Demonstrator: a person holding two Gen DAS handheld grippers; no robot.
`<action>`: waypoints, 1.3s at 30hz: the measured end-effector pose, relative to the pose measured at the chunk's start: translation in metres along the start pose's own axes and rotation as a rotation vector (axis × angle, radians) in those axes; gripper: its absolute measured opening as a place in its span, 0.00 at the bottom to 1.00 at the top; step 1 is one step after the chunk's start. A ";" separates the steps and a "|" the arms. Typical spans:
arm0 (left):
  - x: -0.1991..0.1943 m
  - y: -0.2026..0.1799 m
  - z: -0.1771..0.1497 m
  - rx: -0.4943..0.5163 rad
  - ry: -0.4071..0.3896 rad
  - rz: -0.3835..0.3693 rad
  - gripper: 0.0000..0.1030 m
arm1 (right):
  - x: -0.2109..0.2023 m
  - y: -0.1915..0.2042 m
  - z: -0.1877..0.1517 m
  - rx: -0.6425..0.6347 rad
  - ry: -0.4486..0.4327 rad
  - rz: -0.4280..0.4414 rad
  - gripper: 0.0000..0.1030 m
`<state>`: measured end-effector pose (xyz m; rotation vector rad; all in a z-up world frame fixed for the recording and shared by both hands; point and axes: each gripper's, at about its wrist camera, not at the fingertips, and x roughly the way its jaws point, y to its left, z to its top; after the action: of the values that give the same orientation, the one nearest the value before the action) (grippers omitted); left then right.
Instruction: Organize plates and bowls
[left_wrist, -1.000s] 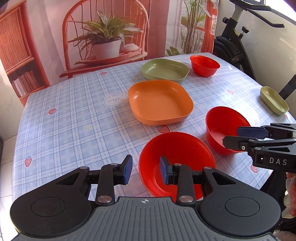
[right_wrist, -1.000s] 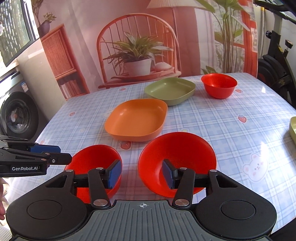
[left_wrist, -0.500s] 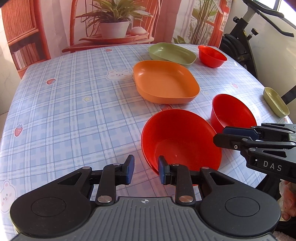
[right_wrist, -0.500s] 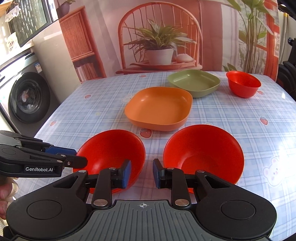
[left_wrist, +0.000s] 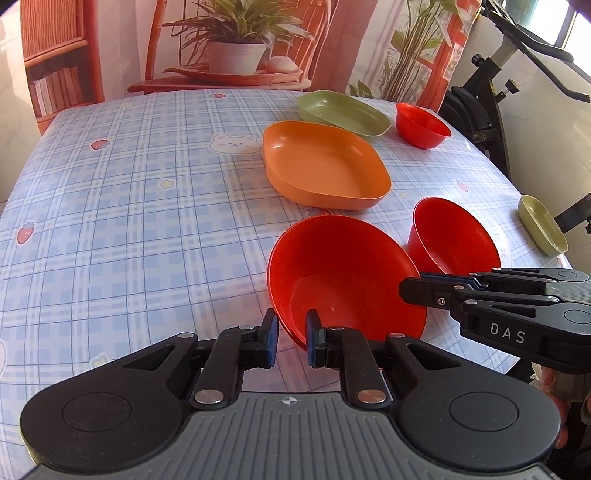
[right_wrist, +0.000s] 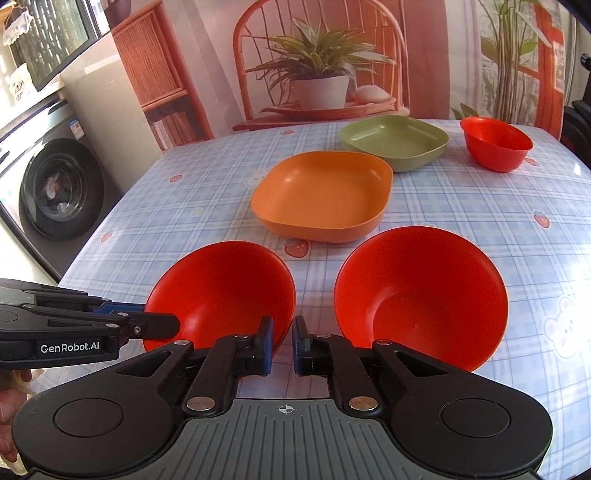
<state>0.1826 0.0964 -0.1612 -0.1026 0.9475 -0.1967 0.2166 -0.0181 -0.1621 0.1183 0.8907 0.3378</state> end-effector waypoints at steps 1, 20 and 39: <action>-0.002 -0.001 -0.002 -0.006 -0.006 0.006 0.15 | 0.000 -0.001 0.000 0.005 0.000 0.003 0.09; -0.043 -0.034 0.029 -0.003 -0.110 0.034 0.11 | -0.042 -0.009 0.009 0.030 -0.183 -0.007 0.07; 0.027 -0.111 0.053 0.029 -0.057 -0.097 0.11 | -0.076 -0.100 -0.005 0.236 -0.268 -0.193 0.07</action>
<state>0.2279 -0.0173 -0.1325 -0.1266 0.8838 -0.2953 0.1920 -0.1381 -0.1329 0.2863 0.6663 0.0333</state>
